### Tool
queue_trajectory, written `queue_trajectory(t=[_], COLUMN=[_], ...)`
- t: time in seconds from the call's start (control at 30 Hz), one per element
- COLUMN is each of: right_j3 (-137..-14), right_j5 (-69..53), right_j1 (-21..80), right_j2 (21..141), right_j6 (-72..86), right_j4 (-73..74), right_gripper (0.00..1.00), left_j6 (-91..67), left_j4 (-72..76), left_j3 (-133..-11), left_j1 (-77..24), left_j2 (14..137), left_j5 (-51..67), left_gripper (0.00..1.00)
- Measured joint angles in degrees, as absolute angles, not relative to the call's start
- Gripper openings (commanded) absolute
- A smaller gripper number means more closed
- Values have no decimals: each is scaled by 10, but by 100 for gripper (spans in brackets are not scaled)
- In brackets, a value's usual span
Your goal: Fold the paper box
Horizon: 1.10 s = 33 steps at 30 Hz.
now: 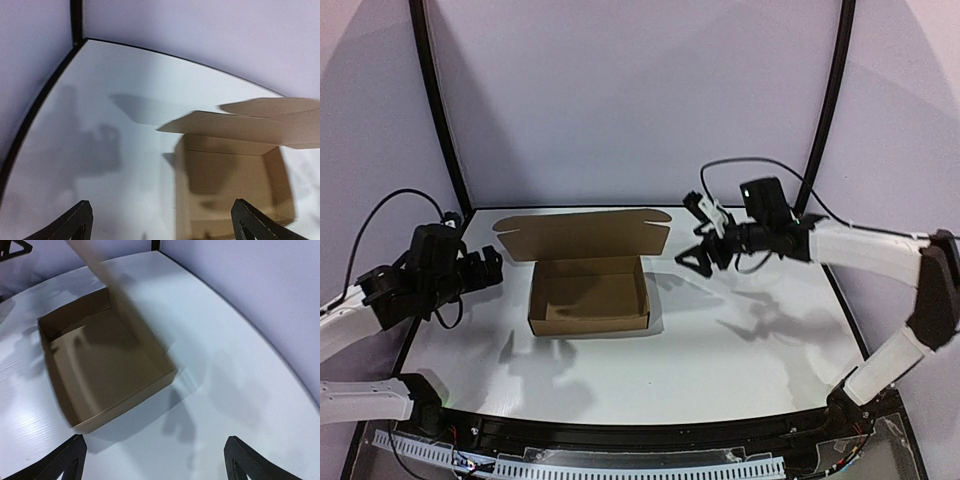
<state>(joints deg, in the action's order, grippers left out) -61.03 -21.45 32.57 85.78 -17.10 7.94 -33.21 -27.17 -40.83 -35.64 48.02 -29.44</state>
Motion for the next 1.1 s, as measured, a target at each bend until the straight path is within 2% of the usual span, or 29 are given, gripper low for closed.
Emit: queue_trajectory(t=[0.1, 0.27, 0.5, 0.57, 0.63, 0.7, 0.77, 0.87, 1.0, 1.1], right_j3=[-713, -815, -842, -842, -843, -853, -873, -895, -898, -898], right_j5=[-231, -255, -310, -319, -321, -320, -315, -303, -279, -256], right_j1=[310, 307, 308, 309, 311, 314, 321, 333, 348, 352], right_j2=[924, 988, 1015, 1018, 1025, 1038, 1059, 1082, 1086, 1086], right_j6=[-225, -291, -355, -357, -356, -352, -351, -344, -333, -327], right_j4=[102, 139, 202, 204, 202, 202, 203, 206, 205, 200], right_gripper=[93, 91, 86, 84, 80, 74, 64, 50, 31, 14], left_j6=[-252, -132, -36, -17, -4, 6, 11, 18, 24, 28], left_j4=[-232, -169, -145, -143, -140, -137, -135, -134, -133, -136], left_j3=[-392, -389, -450, -468, -476, -479, -485, -498, -517, -523], left_j1=[-340, -312, -276, -271, -267, -263, -261, -259, -259, -259], left_j2=[497, 494, 589, 630, 662, 682, 695, 712, 727, 732], left_j5=[-281, -221, -132, -111, -92, -76, -61, -44, -28, -20], left_gripper=[99, 99, 98, 96, 89, 80, 64, 53, 48, 54])
